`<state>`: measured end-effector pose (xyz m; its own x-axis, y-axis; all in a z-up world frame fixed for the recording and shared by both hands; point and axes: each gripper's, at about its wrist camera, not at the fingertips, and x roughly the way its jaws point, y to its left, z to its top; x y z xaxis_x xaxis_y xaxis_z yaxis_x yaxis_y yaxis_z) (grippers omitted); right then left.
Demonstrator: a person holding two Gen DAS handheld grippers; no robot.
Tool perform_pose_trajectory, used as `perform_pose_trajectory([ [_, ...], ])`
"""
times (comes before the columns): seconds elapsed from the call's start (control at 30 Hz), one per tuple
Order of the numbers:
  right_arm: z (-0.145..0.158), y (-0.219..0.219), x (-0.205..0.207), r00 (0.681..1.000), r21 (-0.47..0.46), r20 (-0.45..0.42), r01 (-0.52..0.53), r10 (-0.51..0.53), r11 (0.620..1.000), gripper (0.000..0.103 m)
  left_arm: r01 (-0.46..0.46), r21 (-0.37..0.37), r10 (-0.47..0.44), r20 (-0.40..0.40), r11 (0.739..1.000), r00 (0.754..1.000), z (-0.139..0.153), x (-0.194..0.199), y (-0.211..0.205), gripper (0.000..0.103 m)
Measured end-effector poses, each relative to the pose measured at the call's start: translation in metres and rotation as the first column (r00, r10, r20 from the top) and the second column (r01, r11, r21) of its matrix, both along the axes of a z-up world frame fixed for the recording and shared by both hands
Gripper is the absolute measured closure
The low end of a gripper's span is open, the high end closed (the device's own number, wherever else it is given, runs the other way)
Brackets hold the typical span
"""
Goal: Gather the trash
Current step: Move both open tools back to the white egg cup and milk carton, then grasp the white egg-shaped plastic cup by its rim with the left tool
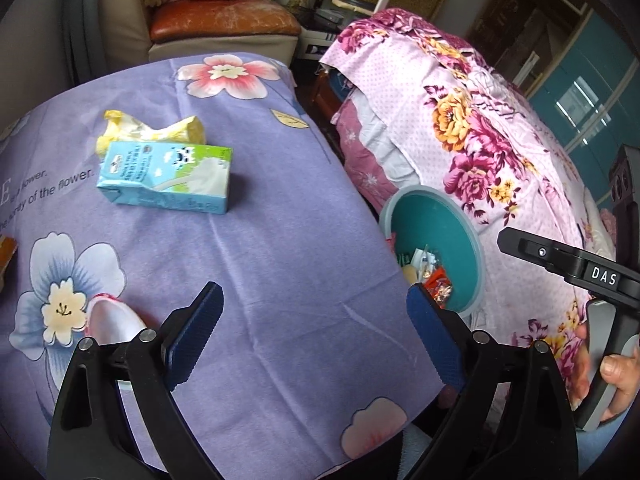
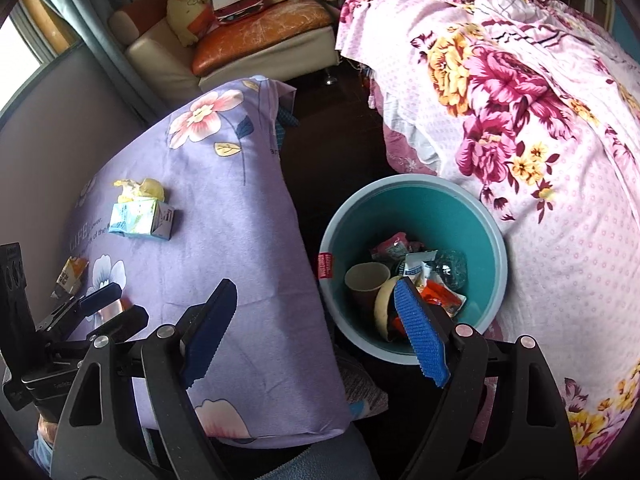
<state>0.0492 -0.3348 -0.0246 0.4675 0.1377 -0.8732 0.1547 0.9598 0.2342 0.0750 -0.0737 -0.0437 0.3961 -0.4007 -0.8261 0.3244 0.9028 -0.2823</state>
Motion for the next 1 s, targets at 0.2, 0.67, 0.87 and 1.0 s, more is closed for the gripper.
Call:
perform_pose_trajectory([
  [0.2, 0.003, 0.046, 0.006, 0.997, -0.022, -0.017, -0.074, 0.074, 0.997, 0.025, -0.097, -0.008, 0.098, 0.005, 0.995, 0.995, -0.002, -0.005, 0.052, 0.009],
  [0.67, -0.011, 0.122, 0.012, 0.968, -0.104, -0.042, -0.250, 0.247, 0.963, 0.020, -0.277, 0.046, 0.279, -0.043, 0.960, 0.959, -0.028, -0.011, 0.129, 0.009],
  [0.87, -0.020, 0.141, 0.016, 0.943, -0.152, -0.061, -0.334, 0.328, 0.930, 0.020, -0.302, 0.078, 0.308, -0.093, 0.950, 0.947, -0.049, -0.007, 0.128, 0.009],
  [1.0, -0.024, 0.144, 0.020, 0.941, -0.151, -0.069, -0.339, 0.332, 0.929, 0.020, -0.307, 0.115, 0.319, -0.098, 0.945, 0.943, -0.057, -0.003, 0.122, 0.009],
])
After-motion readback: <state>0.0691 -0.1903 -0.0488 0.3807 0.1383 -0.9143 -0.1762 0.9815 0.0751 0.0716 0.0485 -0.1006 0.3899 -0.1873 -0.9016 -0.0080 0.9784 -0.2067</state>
